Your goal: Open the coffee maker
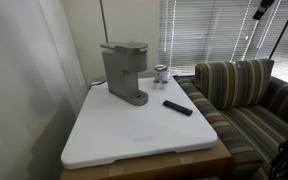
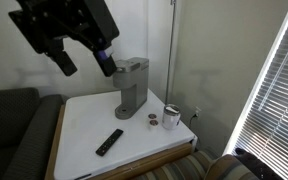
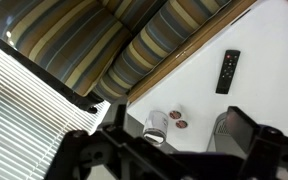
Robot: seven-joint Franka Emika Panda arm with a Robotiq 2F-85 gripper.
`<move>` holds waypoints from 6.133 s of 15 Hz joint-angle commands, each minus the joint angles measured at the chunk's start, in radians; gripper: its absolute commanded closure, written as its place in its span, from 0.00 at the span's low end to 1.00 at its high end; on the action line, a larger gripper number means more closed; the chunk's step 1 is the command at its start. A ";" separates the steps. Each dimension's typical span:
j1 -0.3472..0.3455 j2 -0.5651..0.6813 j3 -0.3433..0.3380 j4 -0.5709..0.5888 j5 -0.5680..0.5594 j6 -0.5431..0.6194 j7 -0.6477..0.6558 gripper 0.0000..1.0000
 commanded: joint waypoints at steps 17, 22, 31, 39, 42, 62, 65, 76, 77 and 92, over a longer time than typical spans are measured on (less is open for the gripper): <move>0.115 0.208 0.039 0.268 0.026 -0.024 -0.246 0.00; 0.170 0.351 0.067 0.466 0.080 -0.038 -0.388 0.00; 0.151 0.636 0.176 0.797 0.415 -0.105 -0.716 0.00; 0.141 0.626 0.202 0.770 0.372 -0.061 -0.657 0.00; 0.137 0.635 0.223 0.781 0.391 -0.042 -0.650 0.00; 0.150 0.740 0.273 1.007 0.395 -0.210 -0.010 0.00; 0.160 0.758 0.274 1.049 0.347 -0.317 0.015 0.00; 0.206 0.977 0.281 1.380 0.244 -0.705 0.122 0.29; 0.207 1.003 0.280 1.411 0.244 -0.721 0.131 0.38; 0.215 1.263 0.270 1.763 0.261 -0.817 0.232 1.00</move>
